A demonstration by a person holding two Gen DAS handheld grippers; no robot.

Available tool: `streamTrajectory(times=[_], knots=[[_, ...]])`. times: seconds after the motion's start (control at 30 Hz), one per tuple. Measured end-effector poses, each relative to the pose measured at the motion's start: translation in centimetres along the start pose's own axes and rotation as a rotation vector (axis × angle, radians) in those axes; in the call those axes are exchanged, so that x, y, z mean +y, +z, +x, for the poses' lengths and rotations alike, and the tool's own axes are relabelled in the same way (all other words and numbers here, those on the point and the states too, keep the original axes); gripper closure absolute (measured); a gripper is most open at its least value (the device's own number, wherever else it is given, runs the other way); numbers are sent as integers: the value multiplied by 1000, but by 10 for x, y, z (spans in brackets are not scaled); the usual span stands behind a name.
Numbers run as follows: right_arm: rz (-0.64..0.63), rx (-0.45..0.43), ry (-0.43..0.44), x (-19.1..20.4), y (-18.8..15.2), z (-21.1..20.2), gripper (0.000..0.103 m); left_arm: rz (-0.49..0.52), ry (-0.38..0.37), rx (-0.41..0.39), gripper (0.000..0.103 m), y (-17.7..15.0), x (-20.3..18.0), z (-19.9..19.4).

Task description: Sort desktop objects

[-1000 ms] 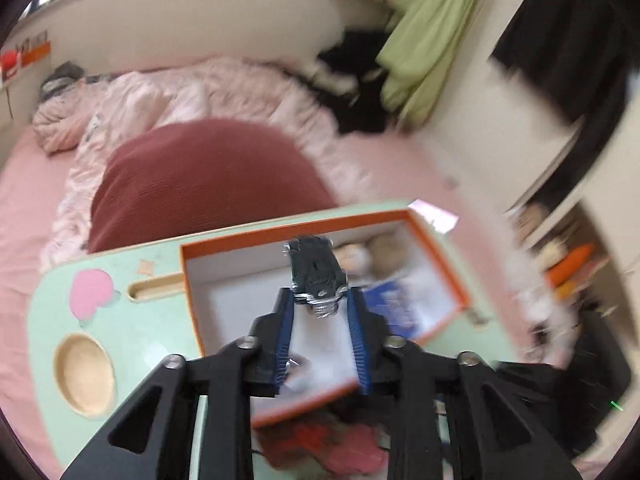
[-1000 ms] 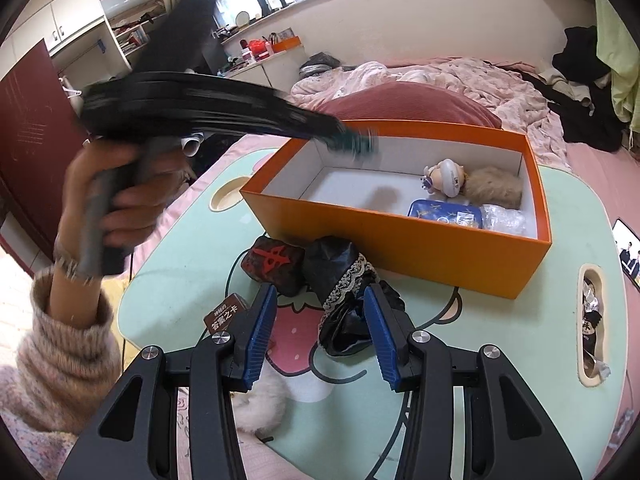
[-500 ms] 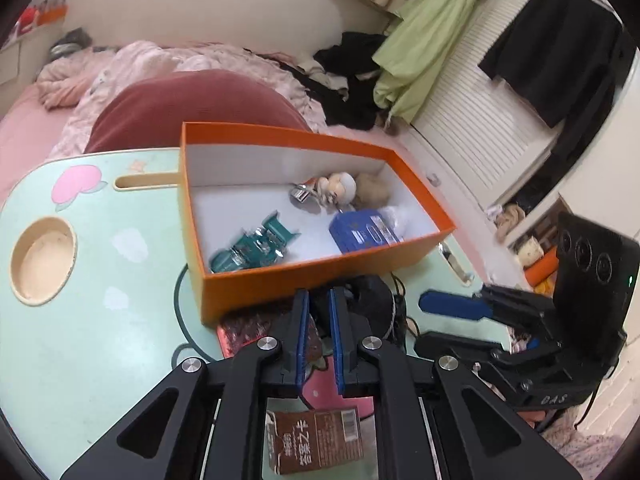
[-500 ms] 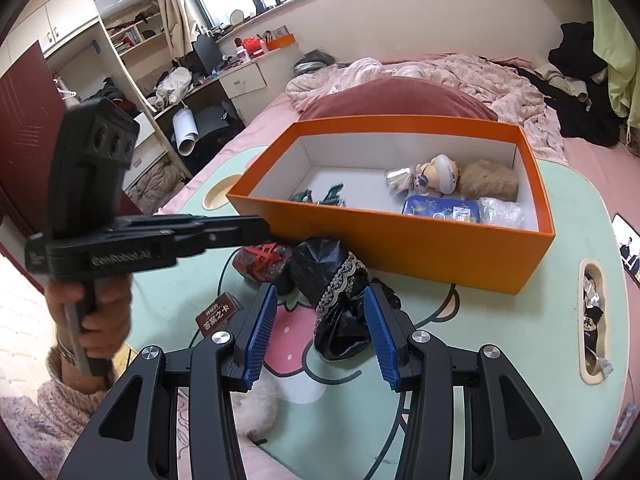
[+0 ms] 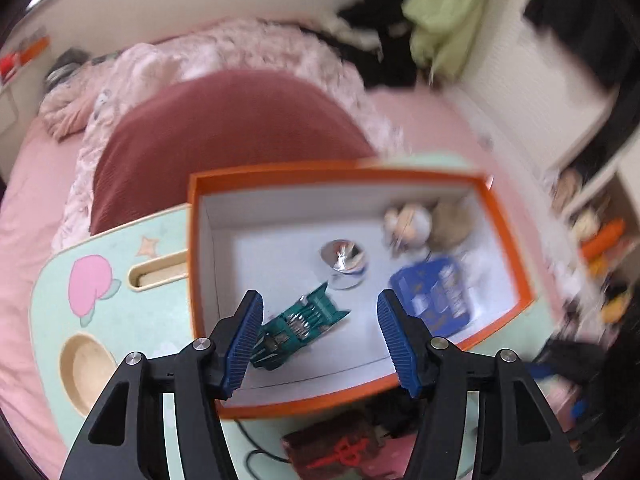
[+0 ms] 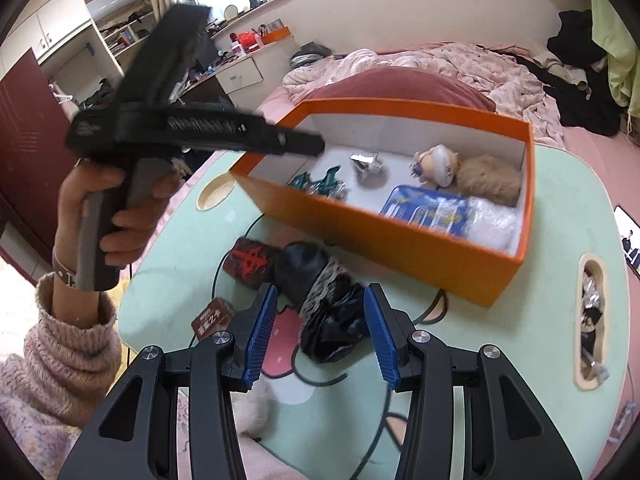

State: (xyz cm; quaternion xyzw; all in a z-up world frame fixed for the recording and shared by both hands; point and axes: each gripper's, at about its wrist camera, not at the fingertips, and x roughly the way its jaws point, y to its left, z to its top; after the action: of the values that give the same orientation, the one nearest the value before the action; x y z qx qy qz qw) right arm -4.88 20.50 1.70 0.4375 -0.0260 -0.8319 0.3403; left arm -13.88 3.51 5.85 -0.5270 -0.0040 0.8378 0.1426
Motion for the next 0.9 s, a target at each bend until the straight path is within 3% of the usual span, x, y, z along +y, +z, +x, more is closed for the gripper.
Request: streamTrajectory(times=[0.07,0.1,0.2,0.3,0.43,0.53,0.7,0.9], knots=[[20,-7,8,-5,10,-3,57,69,69,57,65,1,-5,9],[24,-10,16,-6,14,-4,57,93,92,81,67,1,-7,11],[28,-21,30,-8,30,-7,56,144,94,123,67,4,-5,12],[30,-27,40,-9,46,-9,56,248,149,147,67,6,-6,19],[35,-32,43,-12,62,-10,56,315,131,176,68,19,-2,23],[42,-32,36,-16,71,-8,57,287,20,191,68,29,7,23],[151,-11,-8,-48,66,5,56,319,99,200,68,9,5,18],[178,13,14,-71,83,30,58,211,-25,107,67,-16,23,-6]])
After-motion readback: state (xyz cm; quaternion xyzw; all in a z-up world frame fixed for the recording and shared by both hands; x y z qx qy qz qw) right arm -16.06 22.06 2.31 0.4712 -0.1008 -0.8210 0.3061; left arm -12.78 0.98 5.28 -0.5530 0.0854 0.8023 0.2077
